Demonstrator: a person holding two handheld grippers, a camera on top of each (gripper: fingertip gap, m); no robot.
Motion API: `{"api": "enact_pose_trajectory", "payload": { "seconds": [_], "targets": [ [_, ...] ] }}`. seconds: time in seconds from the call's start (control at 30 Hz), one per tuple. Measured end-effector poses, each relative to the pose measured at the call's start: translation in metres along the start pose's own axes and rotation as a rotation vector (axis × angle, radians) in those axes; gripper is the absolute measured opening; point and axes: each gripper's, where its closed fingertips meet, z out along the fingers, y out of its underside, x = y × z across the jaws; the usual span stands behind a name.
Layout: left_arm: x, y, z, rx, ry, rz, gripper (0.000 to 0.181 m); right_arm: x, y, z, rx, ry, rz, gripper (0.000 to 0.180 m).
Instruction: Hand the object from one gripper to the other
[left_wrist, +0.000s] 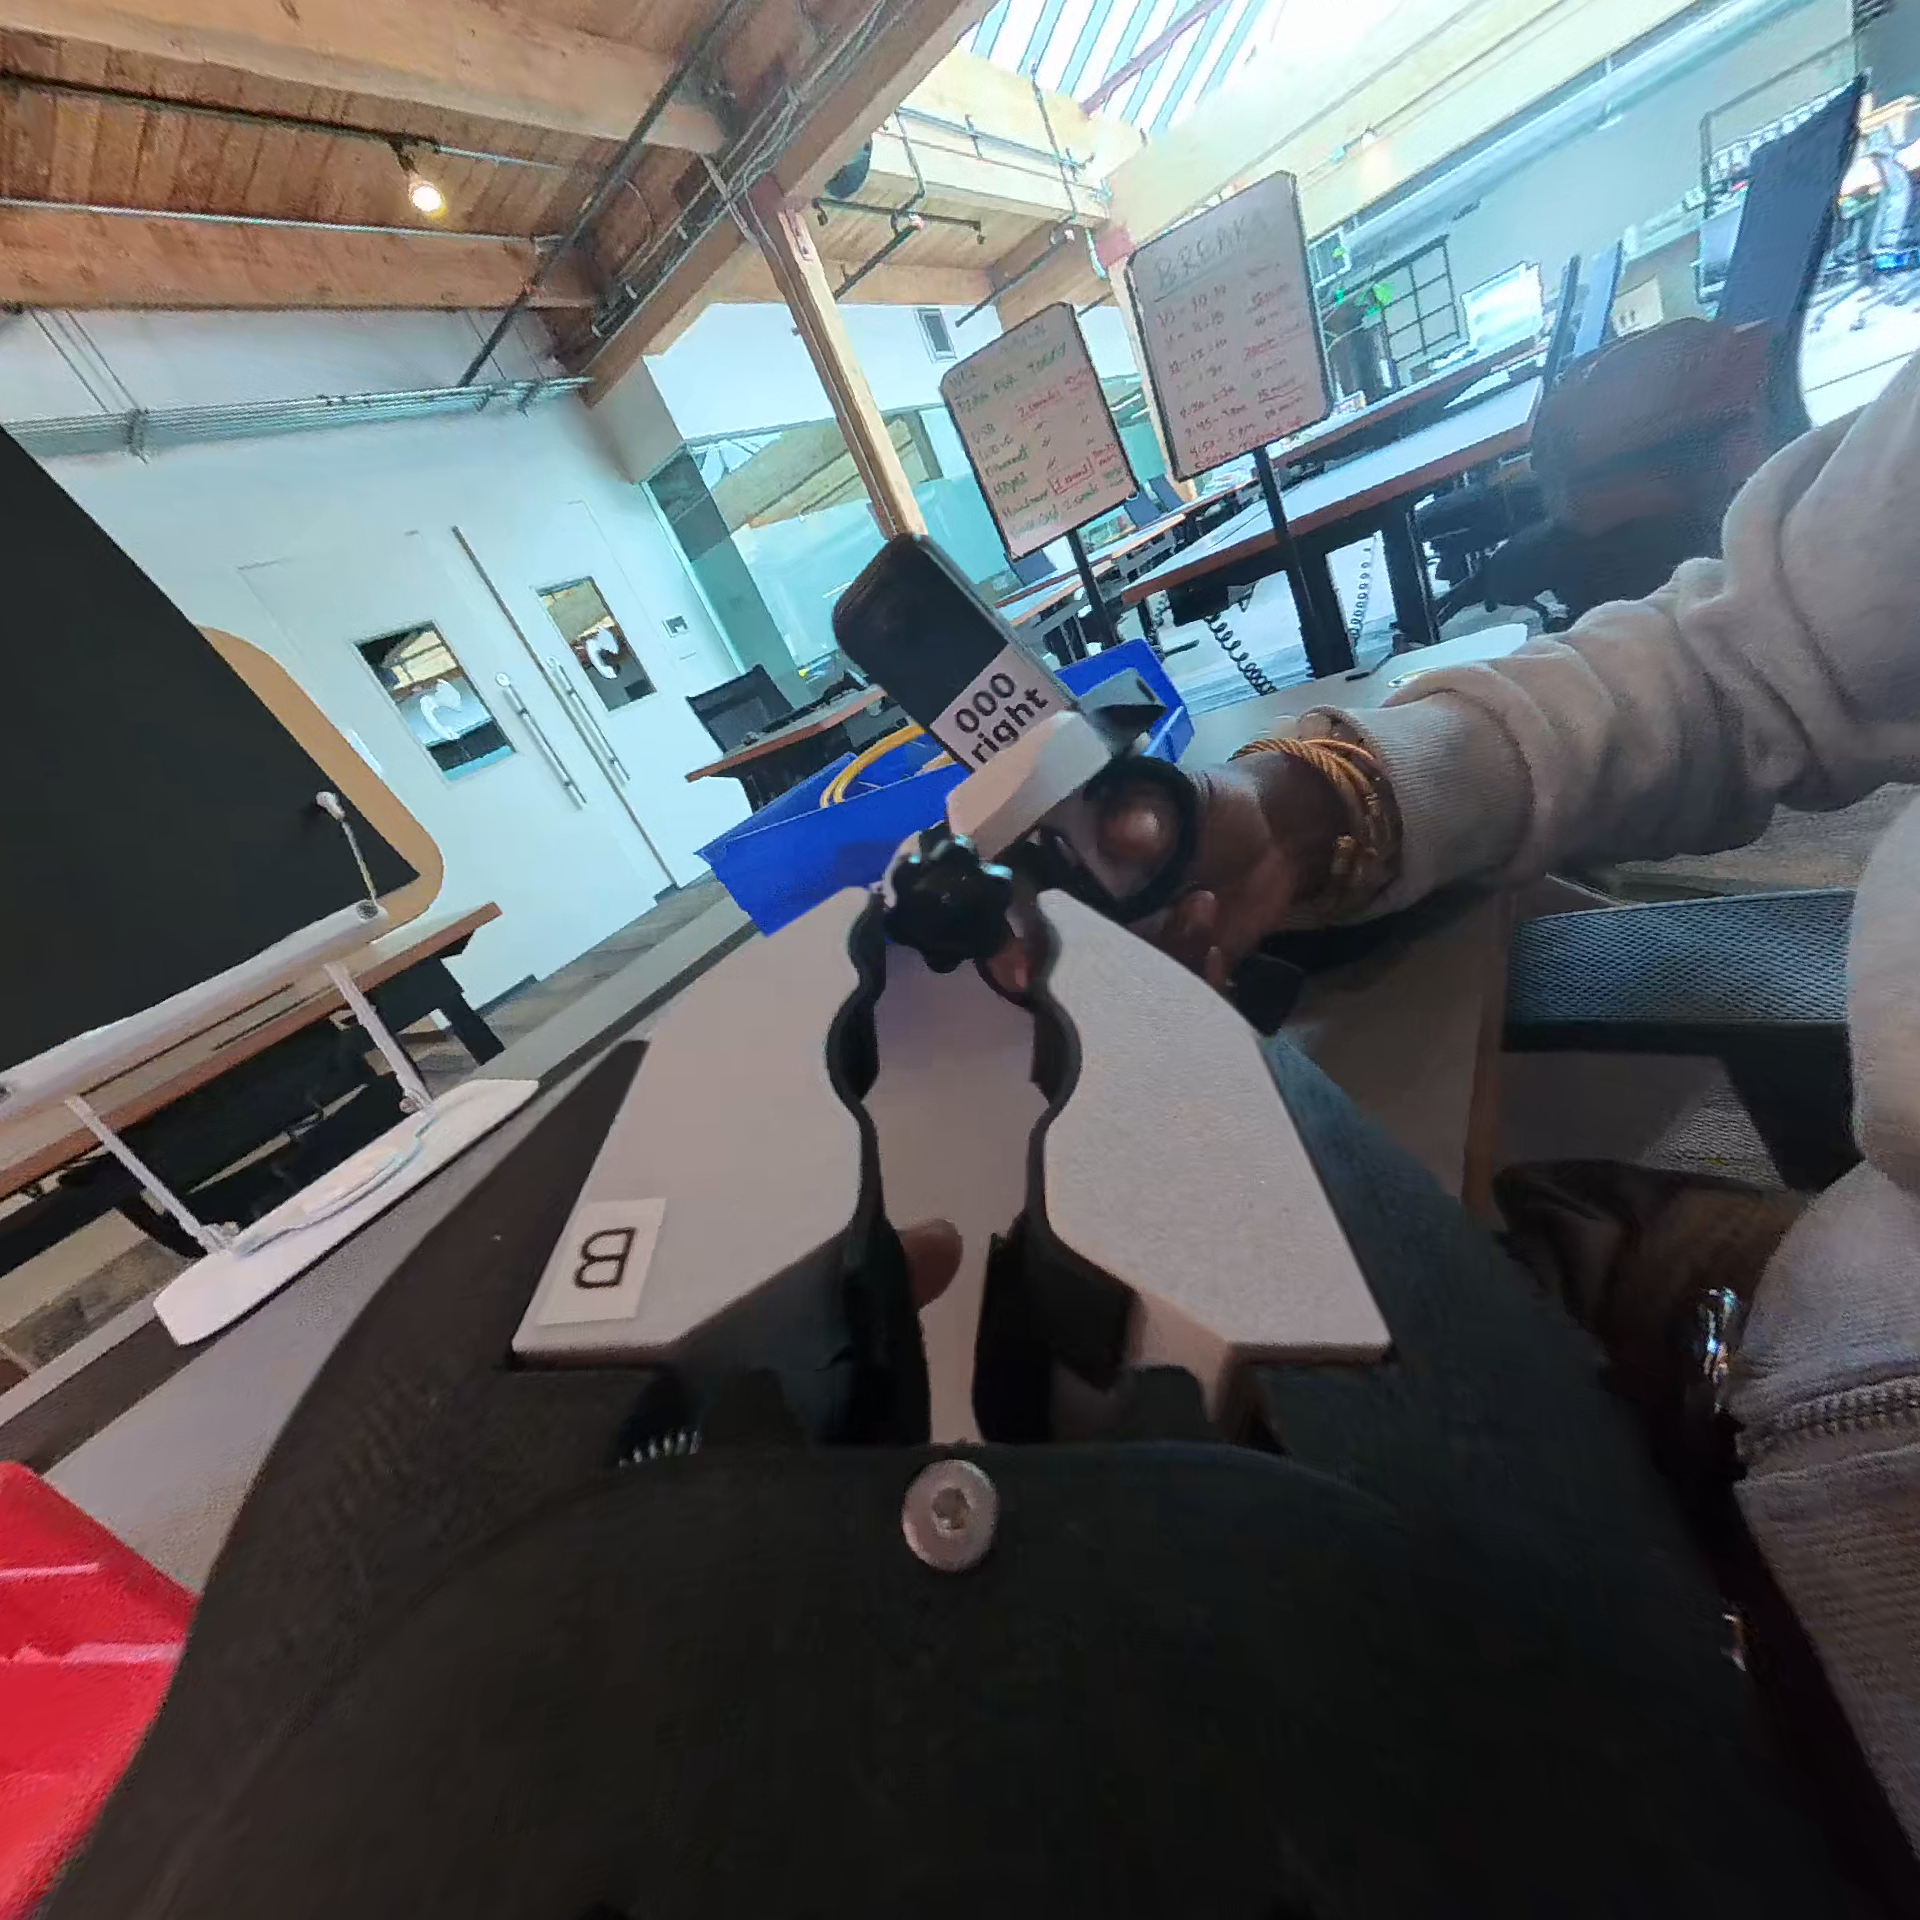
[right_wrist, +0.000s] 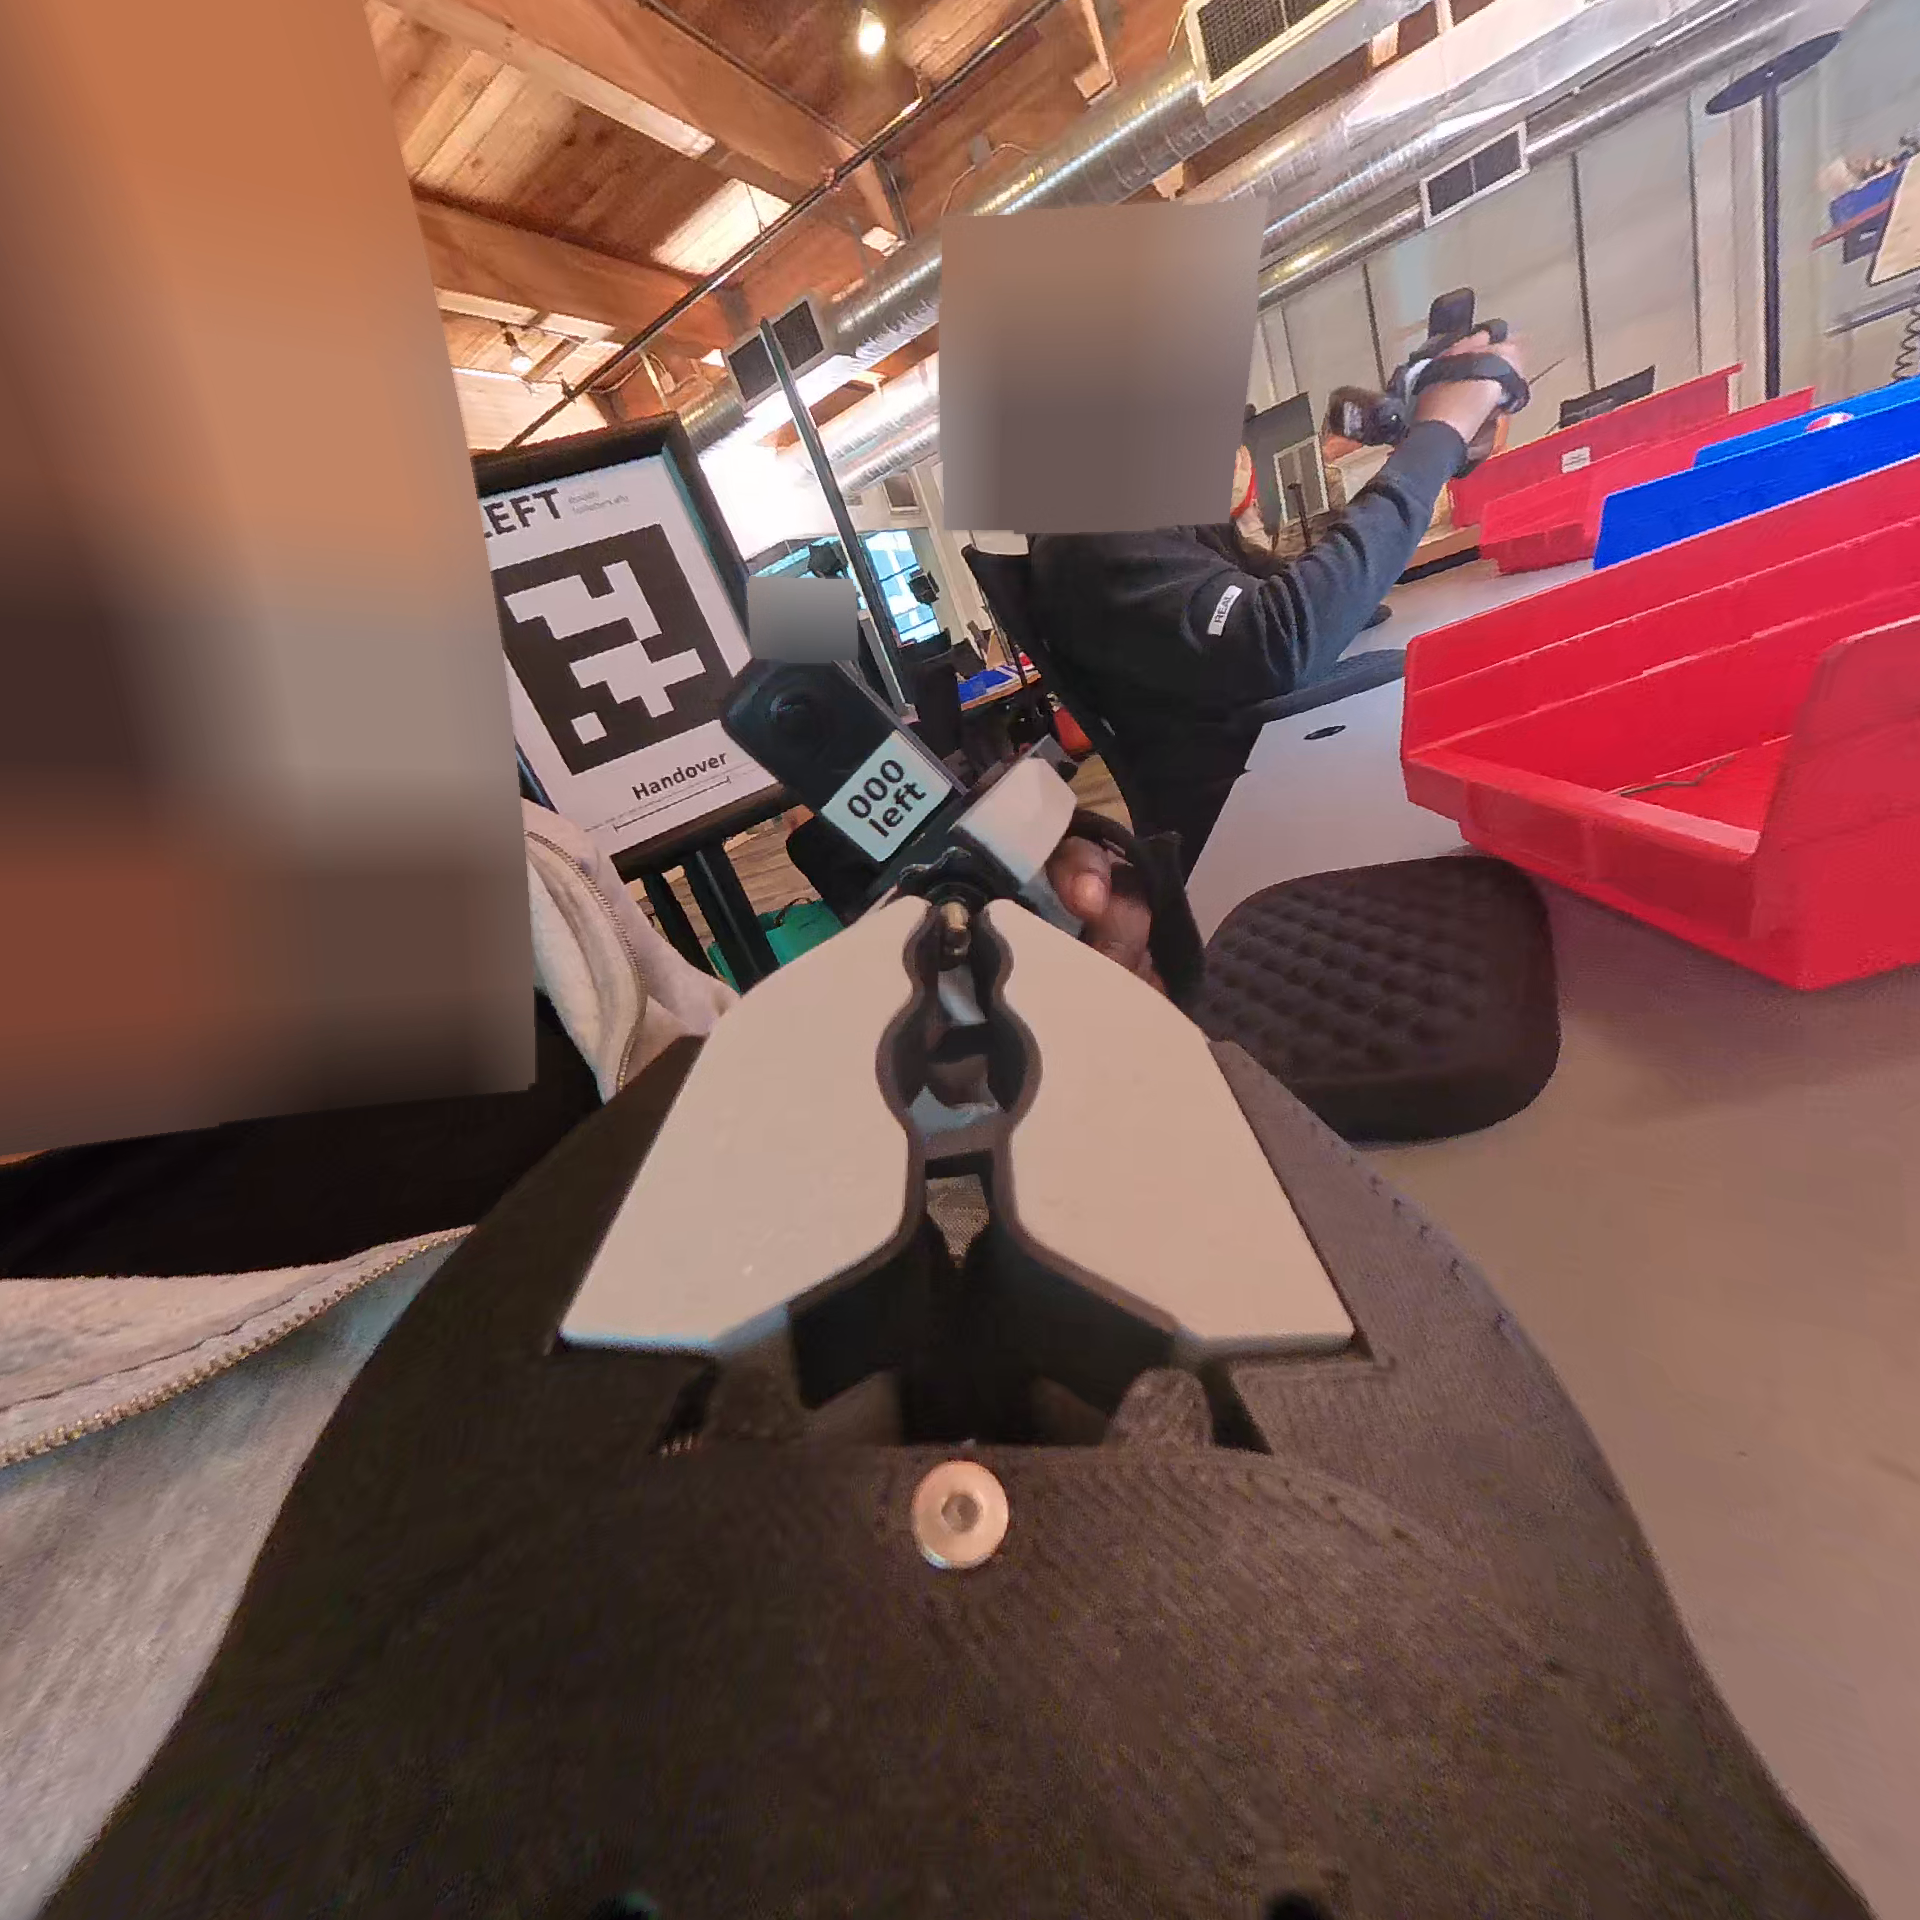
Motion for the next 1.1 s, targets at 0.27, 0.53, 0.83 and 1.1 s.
{"api": "enact_pose_trajectory", "payload": {
  "seconds": [0.27, 0.53, 0.83, 1.1],
  "targets": [
    [-0.001, -0.007, -0.002, 0.017, 0.132, -0.495, 0.022, -0.004, -0.002, 0.001, -0.044, 0.073, -0.324, 0.022],
    [0.004, -0.008, -0.004, 0.040, 0.259, -0.771, 0.022, -0.013, 0.001, 0.002, -0.119, 0.155, -0.738, 0.016],
    [0.006, -0.011, -0.003, 0.075, 0.190, -0.478, 0.045, -0.010, 0.002, 0.002, -0.121, 0.144, -0.591, 0.006],
    [0.006, -0.005, -0.003, 0.011, 0.087, -0.096, 0.032, -0.006, 0.008, 0.002, -0.086, 0.017, -0.144, 0.006]
  ]
}}
